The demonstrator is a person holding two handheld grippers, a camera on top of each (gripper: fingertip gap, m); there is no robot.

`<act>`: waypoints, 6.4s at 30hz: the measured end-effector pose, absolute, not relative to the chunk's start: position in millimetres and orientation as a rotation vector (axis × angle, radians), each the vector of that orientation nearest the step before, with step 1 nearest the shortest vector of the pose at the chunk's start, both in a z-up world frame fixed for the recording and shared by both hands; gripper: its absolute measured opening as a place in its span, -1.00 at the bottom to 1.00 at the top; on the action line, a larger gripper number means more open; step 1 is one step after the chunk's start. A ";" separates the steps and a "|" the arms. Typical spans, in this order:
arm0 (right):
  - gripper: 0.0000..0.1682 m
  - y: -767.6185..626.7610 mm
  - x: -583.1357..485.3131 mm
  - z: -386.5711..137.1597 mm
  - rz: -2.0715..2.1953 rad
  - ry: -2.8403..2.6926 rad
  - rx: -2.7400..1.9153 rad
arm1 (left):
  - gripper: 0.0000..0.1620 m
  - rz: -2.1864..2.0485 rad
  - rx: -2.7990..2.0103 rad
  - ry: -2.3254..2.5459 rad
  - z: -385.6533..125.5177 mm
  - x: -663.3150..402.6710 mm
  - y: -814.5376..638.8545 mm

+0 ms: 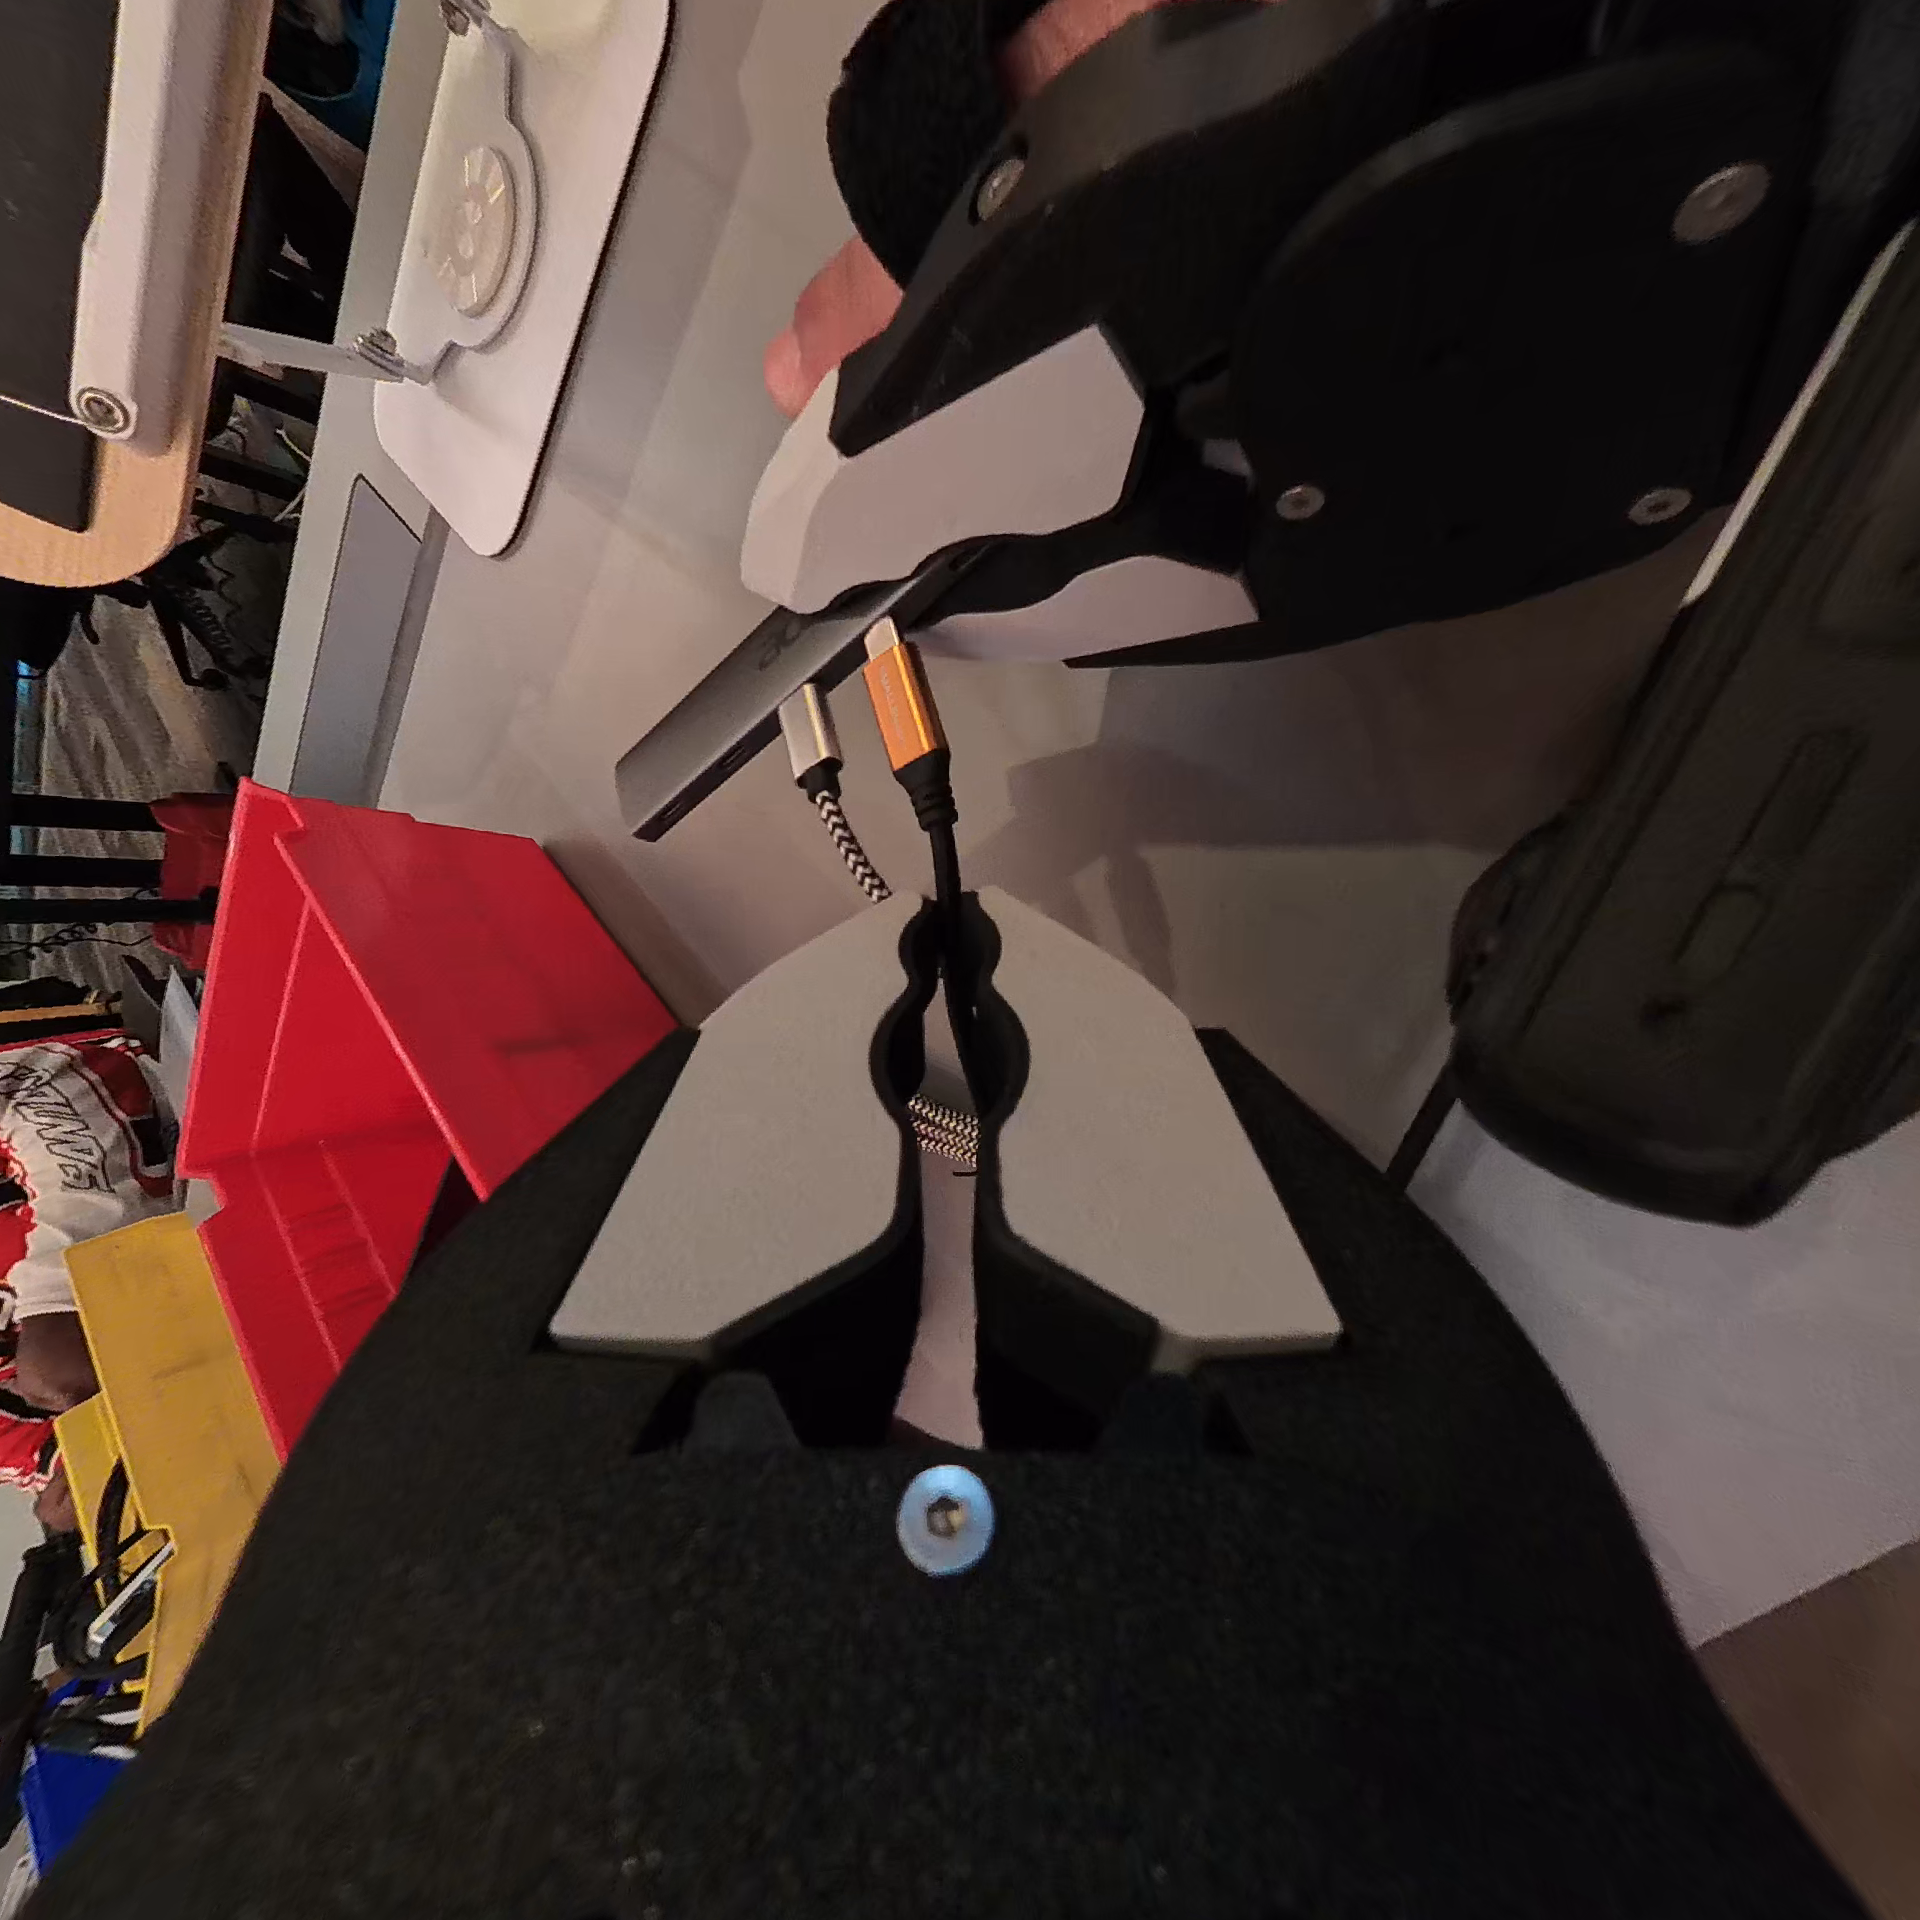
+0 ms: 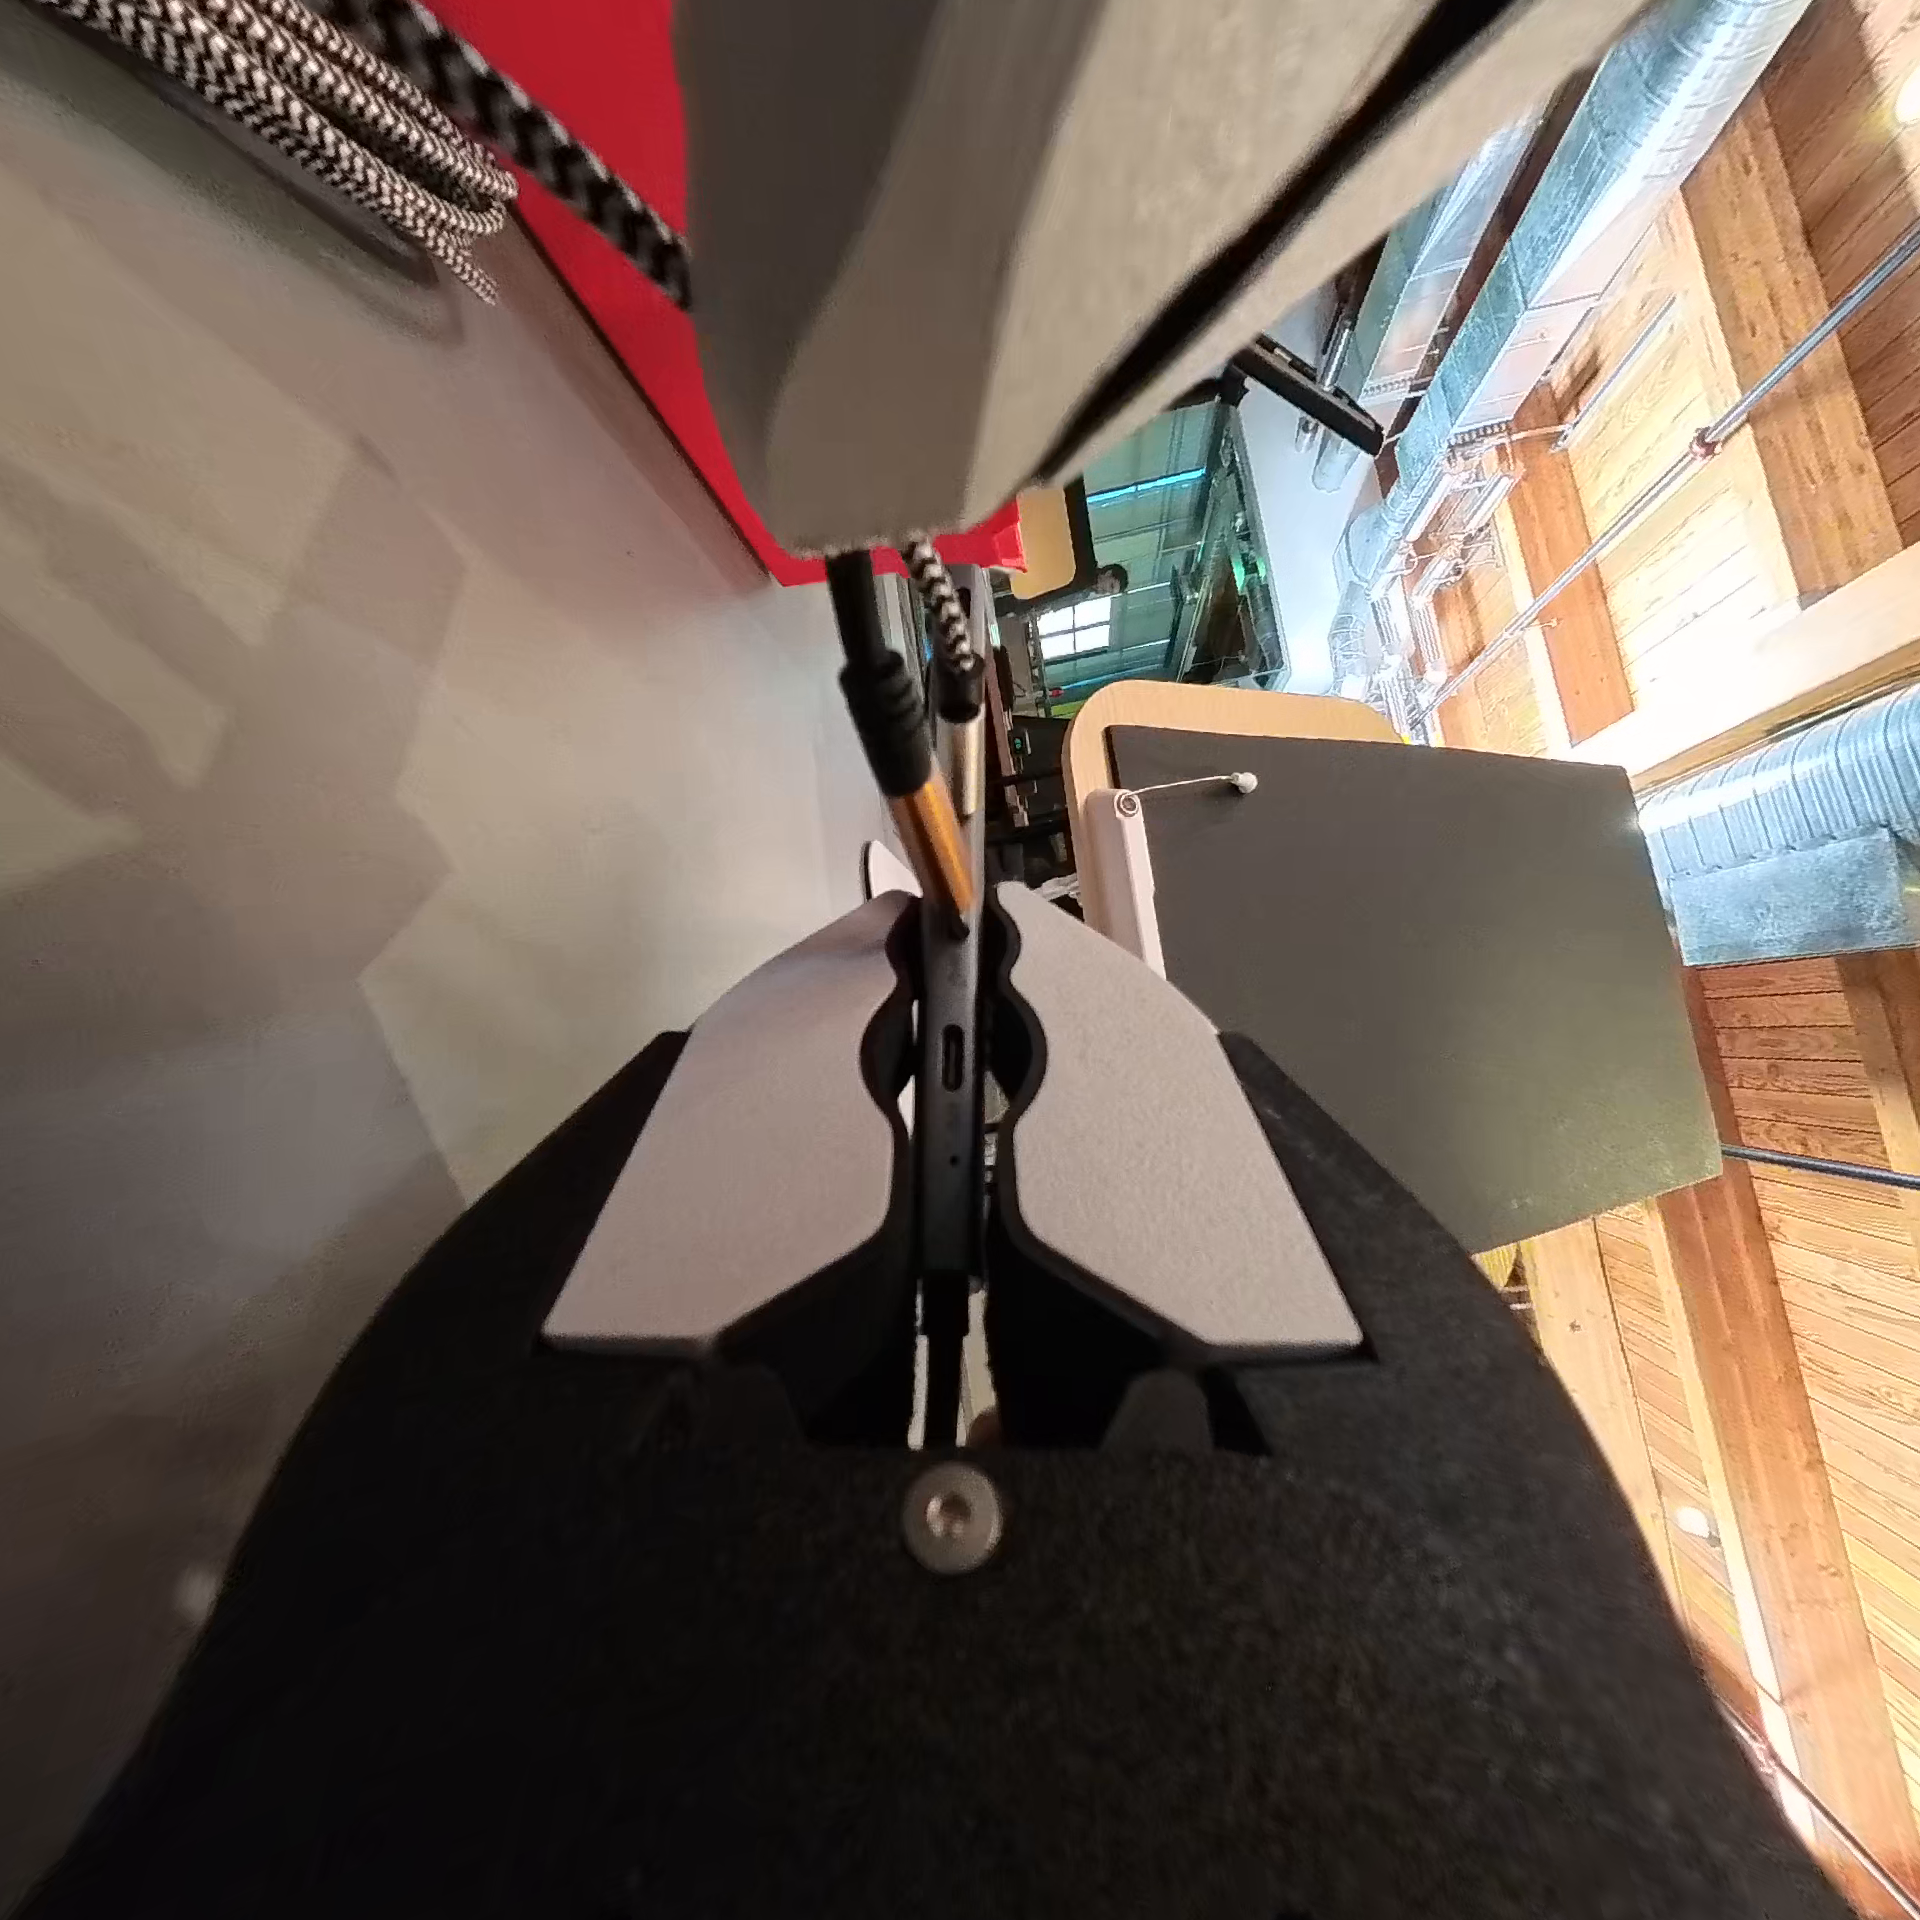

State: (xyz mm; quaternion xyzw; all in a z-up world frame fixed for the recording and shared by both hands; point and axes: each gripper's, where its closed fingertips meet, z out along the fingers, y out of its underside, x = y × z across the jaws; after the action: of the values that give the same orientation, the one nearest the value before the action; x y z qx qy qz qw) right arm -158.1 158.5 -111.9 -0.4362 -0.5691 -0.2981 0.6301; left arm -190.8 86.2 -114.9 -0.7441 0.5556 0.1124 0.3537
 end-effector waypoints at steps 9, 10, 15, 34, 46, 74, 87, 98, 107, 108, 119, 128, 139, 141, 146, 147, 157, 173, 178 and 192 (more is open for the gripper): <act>-0.89 158.8 -157.7 -112.6 -0.734 -1.325 -0.976 | -0.96 0.319 -1.929 1.422 -114.1 -192.6 88.9; -0.89 158.7 -158.1 -113.1 -0.742 -1.331 -0.973 | -0.96 0.328 -1.935 1.416 -114.6 -193.5 89.4; -0.89 159.0 -159.7 -117.1 -0.743 -1.343 -0.985 | -0.96 0.352 -1.947 1.413 -117.8 -194.0 89.5; -0.89 162.6 -143.6 -105.8 -0.747 -1.245 -1.109 | -0.96 -0.312 -1.969 1.043 -103.3 -166.2 95.9; -0.89 164.1 -143.8 -109.1 -0.767 -1.290 -1.097 | -0.96 -0.273 -1.933 0.997 -98.1 -172.3 106.6; -0.89 157.3 -150.2 -105.7 -0.682 -1.299 -0.996 | -0.96 -0.474 -1.863 0.990 -100.4 -180.7 117.0; -0.89 149.3 -155.2 -108.3 -0.679 -1.291 -1.040 | -0.96 -0.536 -1.795 0.982 -92.3 -181.7 117.3; -0.88 157.4 -146.9 -108.5 -0.712 -1.303 -1.067 | -0.77 -0.761 -1.863 0.955 -74.4 -207.6 68.6; -0.88 151.1 -95.3 68.5 -0.749 -1.073 -1.139 | -0.87 -0.650 -1.986 0.893 -146.2 -292.0 -25.4; -0.88 152.3 -79.9 97.0 -0.798 -1.047 -1.130 | -0.87 -0.603 -2.012 0.905 -149.7 -295.3 -26.4; -0.89 153.1 119.4 244.1 -1.272 -0.915 -1.338 | -0.86 -0.542 -1.984 0.937 -145.2 -302.0 -31.2; -0.89 159.9 245.2 125.3 -1.637 -1.030 -1.683 | -0.86 -0.437 -1.980 1.049 -157.9 -291.0 -30.6; -0.89 153.8 220.9 -2.8 -0.930 -1.439 -2.365 | -0.87 -0.366 -2.031 1.098 -174.9 -292.9 -32.2; -0.89 159.7 220.2 -19.7 -0.788 -1.443 -2.469 | -0.87 -0.362 -2.035 1.097 -175.7 -294.3 -32.0; -0.88 174.9 223.0 -52.6 -0.511 -1.412 -2.744 | -0.87 -0.350 -2.057 1.104 -180.8 -297.3 -31.5; -0.88 180.5 223.2 -56.3 -0.505 -1.424 -2.769 | -0.87 -0.348 -2.060 1.107 -181.6 -297.7 -31.6; -0.89 223.4 176.2 -106.8 -0.224 -1.701 -2.567 | -0.86 -0.330 -2.088 1.114 -187.4 -303.9 -31.4; -0.86 225.1 146.3 -83.7 -0.004 -1.524 -2.698 | -0.87 -0.306 -2.094 1.155 -192.7 -303.7 -34.3; -0.89 209.6 187.6 -120.3 -0.082 -1.477 -2.688 | -0.87 -0.308 -2.097 1.143 -192.1 -307.0 -35.5; -0.40 182.2 252.1 -51.9 -0.162 -1.004 -2.544 | -0.82 -0.601 -2.063 0.855 -153.8 -307.0 -19.5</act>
State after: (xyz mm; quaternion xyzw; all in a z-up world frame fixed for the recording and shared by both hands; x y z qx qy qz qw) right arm 252.1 182.2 -51.9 -0.9098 -0.3592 -0.0579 0.1997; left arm -307.0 -19.5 -153.8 -0.8165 0.3385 -0.2379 0.4026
